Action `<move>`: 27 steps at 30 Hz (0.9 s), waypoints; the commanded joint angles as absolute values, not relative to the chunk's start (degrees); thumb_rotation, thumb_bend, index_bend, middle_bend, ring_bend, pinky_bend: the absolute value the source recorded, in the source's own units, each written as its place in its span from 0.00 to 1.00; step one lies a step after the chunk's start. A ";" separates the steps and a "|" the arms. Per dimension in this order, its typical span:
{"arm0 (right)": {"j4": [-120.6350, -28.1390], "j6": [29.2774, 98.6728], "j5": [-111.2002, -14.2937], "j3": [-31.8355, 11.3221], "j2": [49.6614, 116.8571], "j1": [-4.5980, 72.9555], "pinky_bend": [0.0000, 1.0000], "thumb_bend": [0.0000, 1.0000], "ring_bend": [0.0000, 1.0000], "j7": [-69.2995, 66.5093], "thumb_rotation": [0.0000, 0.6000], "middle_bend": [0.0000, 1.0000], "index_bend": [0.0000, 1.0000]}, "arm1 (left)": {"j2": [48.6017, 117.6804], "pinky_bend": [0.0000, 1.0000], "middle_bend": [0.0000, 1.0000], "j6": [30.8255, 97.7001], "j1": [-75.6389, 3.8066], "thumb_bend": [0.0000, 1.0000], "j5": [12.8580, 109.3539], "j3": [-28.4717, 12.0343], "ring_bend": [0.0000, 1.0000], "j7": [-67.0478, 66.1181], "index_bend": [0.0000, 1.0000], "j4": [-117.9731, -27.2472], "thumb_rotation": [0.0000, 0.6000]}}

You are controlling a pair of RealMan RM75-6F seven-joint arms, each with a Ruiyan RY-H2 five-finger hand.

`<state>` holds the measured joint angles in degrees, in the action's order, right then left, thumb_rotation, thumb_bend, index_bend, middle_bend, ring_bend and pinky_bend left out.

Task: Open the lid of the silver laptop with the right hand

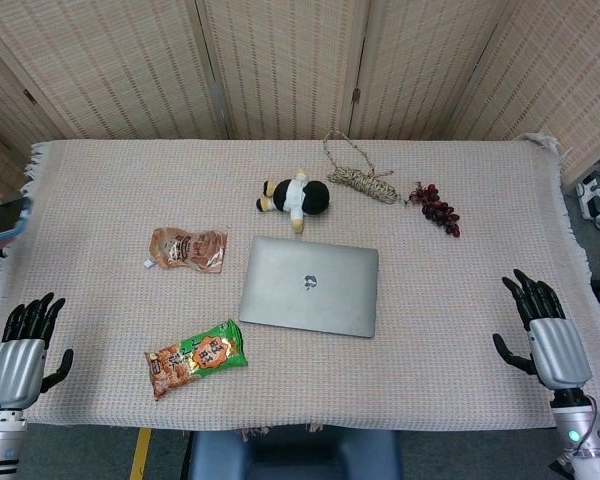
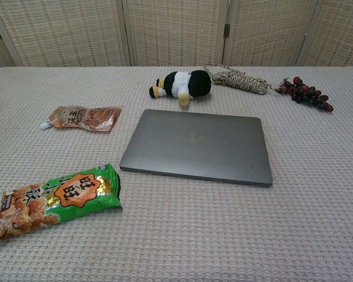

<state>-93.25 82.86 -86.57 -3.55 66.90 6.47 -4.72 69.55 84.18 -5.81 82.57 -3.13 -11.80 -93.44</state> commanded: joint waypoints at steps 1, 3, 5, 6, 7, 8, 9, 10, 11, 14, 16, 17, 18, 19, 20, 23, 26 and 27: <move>-93.40 82.68 -86.49 -3.59 66.86 6.58 0.00 0.40 0.00 -4.53 1.00 0.00 0.00 | 69.61 0.00 0.05 84.04 -5.89 0.48 82.52 -3.12 0.00 -11.88 0.01 -93.35 1.00; -93.52 82.49 -86.45 -3.59 66.85 6.68 0.00 0.40 0.00 -4.35 1.00 0.00 0.00 | 69.66 0.00 0.05 83.92 -5.93 0.48 82.49 -3.08 0.00 -11.91 0.01 -93.30 1.00; -93.58 82.21 -86.56 -3.49 66.84 6.82 0.00 0.40 0.00 -4.27 1.00 0.00 0.00 | 69.68 0.00 0.05 83.91 -5.91 0.48 82.47 -3.04 0.00 -11.90 0.01 -93.26 1.00; -93.60 82.09 -86.62 -3.46 66.81 6.89 0.00 0.40 0.00 -4.27 1.00 0.00 0.00 | 69.68 0.00 0.05 83.91 -5.90 0.48 82.47 -3.01 0.00 -11.90 0.01 -93.27 1.00; -93.65 81.86 -86.79 -3.39 66.76 7.05 0.00 0.40 0.00 -4.29 1.00 0.00 0.00 | 69.67 0.00 0.05 83.95 -5.87 0.48 82.50 -2.97 0.00 -11.87 0.01 -93.28 1.00; -93.73 81.65 -86.99 -3.31 66.67 7.19 0.00 0.40 0.00 -4.35 1.00 0.00 0.00 | 69.68 0.00 0.05 83.99 -5.84 0.48 82.52 -2.95 0.00 -11.85 0.01 -93.28 1.00; -93.90 81.26 -87.27 -3.23 66.51 7.47 0.00 0.40 0.00 -4.44 1.00 0.00 0.00 | 69.68 0.00 0.05 84.06 -5.80 0.48 82.58 -2.90 0.00 -11.81 0.01 -93.29 1.00; -94.03 80.91 -87.50 -3.21 66.40 7.76 0.00 0.40 0.00 -4.44 1.00 0.00 0.00 | 69.67 0.00 0.05 84.12 -5.76 0.48 82.63 -2.87 0.00 -11.76 0.01 -93.30 1.00; -94.24 80.50 -87.70 -3.21 66.33 8.09 0.00 0.40 0.00 -4.36 1.00 0.00 0.00 | 69.65 0.00 0.05 84.15 -5.74 0.48 82.68 -2.84 0.00 -11.73 0.01 -93.31 1.00; -96.28 77.98 -88.06 -3.32 66.26 9.85 0.00 0.40 0.00 -4.41 1.00 0.00 0.00 | 69.64 0.00 0.05 84.28 -5.68 0.48 82.85 -2.74 0.00 -11.84 0.01 -93.44 1.00; -97.32 75.56 -88.30 -3.43 66.08 11.47 0.00 0.40 0.00 -4.65 1.00 0.00 0.00 | 69.66 0.00 0.05 84.40 -5.60 0.48 82.96 -2.65 0.00 -11.87 0.01 -93.53 1.00; -97.72 74.11 -88.25 -3.63 66.02 12.47 0.00 0.40 0.00 -4.61 1.00 0.00 0.00 | 69.65 0.00 0.05 84.45 -5.55 0.48 83.01 -2.59 0.00 -11.91 0.01 -93.57 1.00; -98.21 72.01 -88.10 -4.00 66.05 13.98 0.00 0.40 0.00 -4.70 1.00 0.00 0.00 | 69.64 0.00 0.05 84.53 -5.48 0.48 83.04 -2.54 0.00 -11.96 0.01 -93.63 1.00; -98.63 70.11 -87.84 -4.45 66.14 15.36 0.00 0.40 0.00 -5.25 1.00 0.00 0.00 | 69.64 0.00 0.05 84.59 -5.43 0.48 83.03 -2.52 0.00 -12.00 0.01 -93.67 1.00; -99.16 68.09 -87.43 -4.97 66.19 16.82 0.00 0.40 0.00 -6.02 1.00 0.00 0.00 | 69.63 0.00 0.05 84.62 -5.40 0.48 83.01 -2.50 0.00 -12.08 0.01 -93.73 1.00; -100.32 60.69 -84.98 -7.69 66.60 22.59 0.00 0.40 0.02 -7.32 1.00 0.00 0.00 | 69.57 0.00 0.05 84.97 -5.24 0.48 83.30 -2.39 0.00 -12.36 0.01 -94.06 1.00; -100.45 53.92 -80.47 -10.64 67.57 27.73 0.00 0.42 0.04 -7.61 1.00 0.00 0.00 | 69.52 0.00 0.05 85.29 -5.04 0.48 83.52 -2.25 0.00 -12.45 0.01 -94.29 1.00; -100.15 50.42 -78.01 -11.95 68.07 30.18 0.00 0.46 0.05 -8.30 1.00 0.00 0.00 | 69.50 0.00 0.05 85.33 -4.97 0.48 83.53 -2.20 0.00 -12.51 0.01 -94.33 1.00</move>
<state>-99.58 58.13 -83.51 -8.13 66.87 23.82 -6.77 69.50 85.33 -4.97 83.52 -2.20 -12.51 -94.34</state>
